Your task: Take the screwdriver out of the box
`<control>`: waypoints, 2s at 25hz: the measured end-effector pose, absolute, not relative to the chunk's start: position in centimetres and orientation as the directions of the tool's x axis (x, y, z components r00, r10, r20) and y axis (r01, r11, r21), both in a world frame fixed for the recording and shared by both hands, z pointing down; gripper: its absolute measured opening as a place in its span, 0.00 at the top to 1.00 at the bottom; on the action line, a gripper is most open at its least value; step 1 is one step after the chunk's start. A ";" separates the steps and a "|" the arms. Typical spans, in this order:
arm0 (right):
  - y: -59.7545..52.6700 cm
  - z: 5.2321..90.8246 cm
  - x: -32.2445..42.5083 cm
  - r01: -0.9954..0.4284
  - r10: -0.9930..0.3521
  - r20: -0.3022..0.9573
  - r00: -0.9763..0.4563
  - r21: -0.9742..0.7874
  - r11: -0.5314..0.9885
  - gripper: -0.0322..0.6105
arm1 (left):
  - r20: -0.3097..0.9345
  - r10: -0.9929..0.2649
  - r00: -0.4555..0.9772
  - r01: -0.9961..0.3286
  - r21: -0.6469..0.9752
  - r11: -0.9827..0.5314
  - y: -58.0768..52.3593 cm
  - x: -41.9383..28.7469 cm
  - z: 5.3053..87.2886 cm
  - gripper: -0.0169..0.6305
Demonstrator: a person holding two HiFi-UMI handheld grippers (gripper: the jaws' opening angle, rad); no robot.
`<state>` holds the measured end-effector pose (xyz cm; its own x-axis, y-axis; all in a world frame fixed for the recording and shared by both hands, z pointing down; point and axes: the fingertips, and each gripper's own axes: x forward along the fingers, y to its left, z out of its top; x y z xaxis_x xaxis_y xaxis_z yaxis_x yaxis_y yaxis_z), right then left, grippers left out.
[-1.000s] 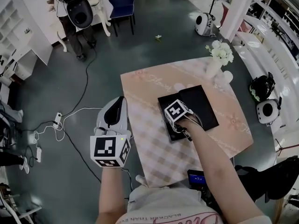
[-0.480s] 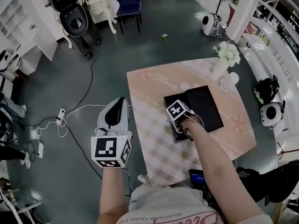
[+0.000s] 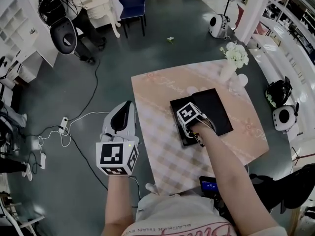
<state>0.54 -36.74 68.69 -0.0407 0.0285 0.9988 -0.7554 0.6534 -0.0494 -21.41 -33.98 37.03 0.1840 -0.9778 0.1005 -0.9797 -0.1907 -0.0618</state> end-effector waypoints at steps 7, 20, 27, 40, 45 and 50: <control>-37.0 64.9 0.4 -0.788 -0.060 0.979 -0.193 -0.118 0.605 0.83 | 0.069 -0.975 0.210 -0.975 -0.065 -0.215 -33.5 -20.1 35.7 0.96; -37.2 56.3 1.2 -0.807 -0.306 0.891 -0.337 -0.105 0.581 0.83 | 0.006 -0.969 0.248 -0.967 -0.066 -0.248 -32.3 -18.1 33.3 0.96; -37.3 50.2 1.8 -0.803 -0.481 0.789 -0.382 -0.026 0.595 0.83 | -0.019 -0.963 0.270 -0.960 -0.085 -0.267 -31.9 -17.1 32.0 0.96; -35.2 36.1 3.7 -0.806 -0.767 0.353 -0.535 0.059 0.589 0.83 | -0.078 -0.953 0.292 -0.953 -0.106 -0.284 -31.7 -15.7 29.6 0.96; -34.4 32.1 5.7 -0.840 -0.842 0.173 -0.510 0.111 0.531 0.83 | -0.103 -0.950 0.295 -0.953 -0.102 -0.285 -31.4 -15.6 29.1 0.96; -33.0 30.1 7.0 -0.860 -0.871 0.018 -0.490 0.155 0.487 0.83 | -0.150 -0.940 0.308 -0.950 -0.095 -0.296 -31.0 -15.4 28.2 0.96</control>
<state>6.95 -33.04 30.10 -0.4902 -0.8714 0.0181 -0.8596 0.4868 0.1555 -15.44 -31.02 28.20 0.3076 -0.9396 -0.1502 -0.9504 -0.2959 -0.0955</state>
